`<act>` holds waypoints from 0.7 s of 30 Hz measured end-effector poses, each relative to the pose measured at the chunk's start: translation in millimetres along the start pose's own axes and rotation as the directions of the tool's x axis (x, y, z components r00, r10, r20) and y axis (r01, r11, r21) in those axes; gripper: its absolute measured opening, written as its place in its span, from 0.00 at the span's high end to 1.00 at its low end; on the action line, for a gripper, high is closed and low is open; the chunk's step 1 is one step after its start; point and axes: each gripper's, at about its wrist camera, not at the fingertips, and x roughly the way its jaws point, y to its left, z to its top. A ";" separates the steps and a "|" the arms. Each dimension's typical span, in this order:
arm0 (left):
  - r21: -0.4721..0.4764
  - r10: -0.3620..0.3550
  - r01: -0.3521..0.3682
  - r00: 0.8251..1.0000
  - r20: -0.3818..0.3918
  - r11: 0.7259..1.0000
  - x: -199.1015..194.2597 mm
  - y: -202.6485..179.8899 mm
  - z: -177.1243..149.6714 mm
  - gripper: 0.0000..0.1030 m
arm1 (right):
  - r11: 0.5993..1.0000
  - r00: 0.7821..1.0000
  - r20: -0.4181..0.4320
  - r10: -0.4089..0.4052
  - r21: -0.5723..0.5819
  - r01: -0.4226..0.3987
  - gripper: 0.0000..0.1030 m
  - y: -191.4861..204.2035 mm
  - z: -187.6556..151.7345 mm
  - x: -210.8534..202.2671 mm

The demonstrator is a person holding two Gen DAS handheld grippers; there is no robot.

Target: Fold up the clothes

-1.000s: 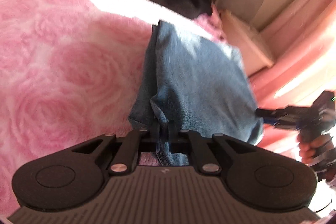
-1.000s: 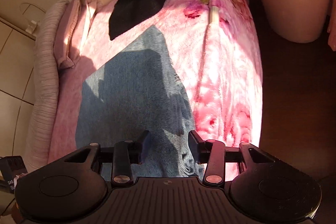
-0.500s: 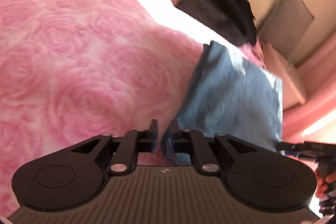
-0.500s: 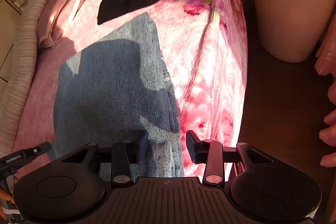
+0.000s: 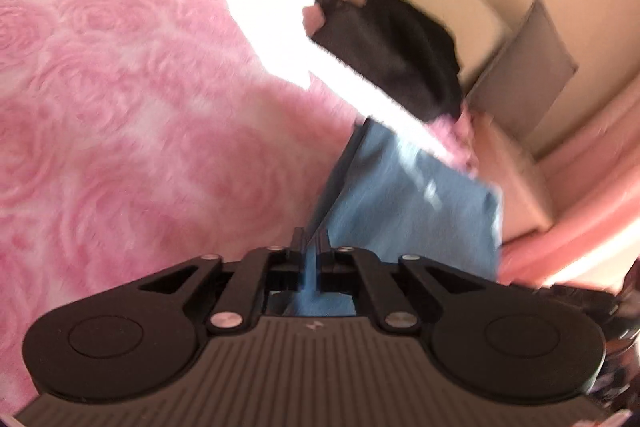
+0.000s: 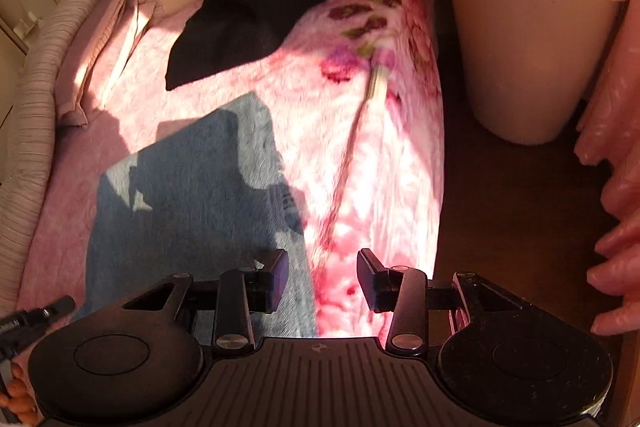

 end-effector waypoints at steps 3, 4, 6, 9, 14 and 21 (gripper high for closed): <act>-0.040 -0.040 0.040 0.999 -0.011 0.998 12.1 -4.0 22.1 0.88 | 0.998 0.998 0.019 0.059 -0.003 -0.059 0.59 0.1 22.1 7.0; -0.036 -0.041 0.041 0.999 -0.020 0.999 19.9 -8.5 27.5 0.87 | 0.996 0.995 0.033 0.090 -0.006 -0.090 0.59 0.8 30.7 10.6; -0.024 -0.042 0.041 0.998 -0.040 0.999 36.6 -17.4 37.5 0.87 | 0.992 0.991 0.045 0.128 -0.013 -0.128 0.59 3.6 48.1 21.5; -0.022 -0.038 0.036 0.996 -0.082 0.999 66.6 -25.1 49.7 0.82 | 0.987 0.986 0.032 0.163 -0.011 -0.163 0.59 2.3 69.5 38.6; -0.095 -0.069 0.058 0.991 -0.116 0.994 93.2 -22.5 56.5 0.84 | 0.969 0.969 -0.001 0.246 0.012 -0.246 0.59 -3.1 86.0 58.5; -0.044 -0.094 0.091 0.994 -0.062 0.995 94.3 -28.2 60.0 1.00 | 0.955 0.957 -0.023 0.289 -0.061 -0.289 0.96 -1.6 84.8 72.5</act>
